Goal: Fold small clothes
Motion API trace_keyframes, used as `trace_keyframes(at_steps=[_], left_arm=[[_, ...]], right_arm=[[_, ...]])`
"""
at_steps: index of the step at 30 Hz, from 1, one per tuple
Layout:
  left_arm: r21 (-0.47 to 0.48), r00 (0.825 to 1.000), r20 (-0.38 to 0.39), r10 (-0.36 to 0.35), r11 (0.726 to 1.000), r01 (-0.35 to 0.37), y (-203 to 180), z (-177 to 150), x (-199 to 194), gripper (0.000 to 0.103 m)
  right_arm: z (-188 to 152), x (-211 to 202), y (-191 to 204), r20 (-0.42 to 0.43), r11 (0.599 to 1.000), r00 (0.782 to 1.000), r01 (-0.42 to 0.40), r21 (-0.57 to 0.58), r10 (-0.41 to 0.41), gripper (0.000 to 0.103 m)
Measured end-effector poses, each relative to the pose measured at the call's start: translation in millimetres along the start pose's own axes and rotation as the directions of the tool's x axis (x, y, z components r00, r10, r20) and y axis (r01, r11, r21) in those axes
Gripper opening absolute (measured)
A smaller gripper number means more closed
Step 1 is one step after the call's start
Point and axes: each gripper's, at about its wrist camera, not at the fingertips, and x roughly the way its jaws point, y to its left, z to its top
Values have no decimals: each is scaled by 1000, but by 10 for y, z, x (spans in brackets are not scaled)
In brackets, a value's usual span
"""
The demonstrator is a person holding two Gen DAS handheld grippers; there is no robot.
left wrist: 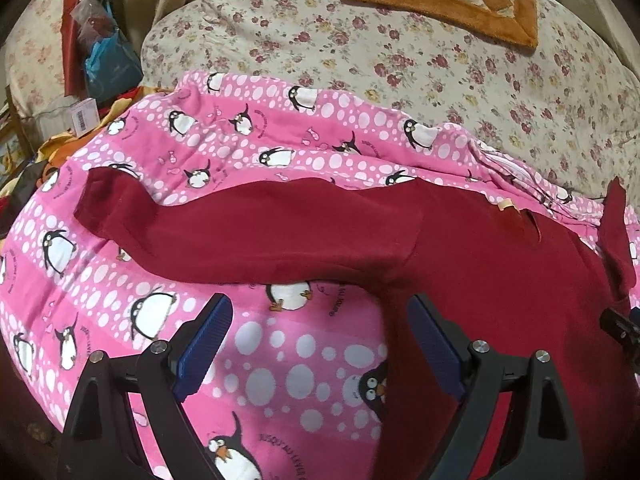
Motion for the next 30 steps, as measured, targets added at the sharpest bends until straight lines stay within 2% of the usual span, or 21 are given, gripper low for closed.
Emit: trace_keyframes(at_steps=[5,11,30], left_arm=[[26,999,27,-17,1000,16,-93,-5,-20,73],[45,999,11,-44,998,43,-194,-9,2,73],[65,999,-19,-45,997,46,-342,-23,99,73]], right_arm=[[-15,27,-13,-26,1000,1000,-2,6,2,102],[-7,-14,-72,-39,999,999,1,37,0,102],[-21,76,-77,-64,999,998,17,49,-14,102]])
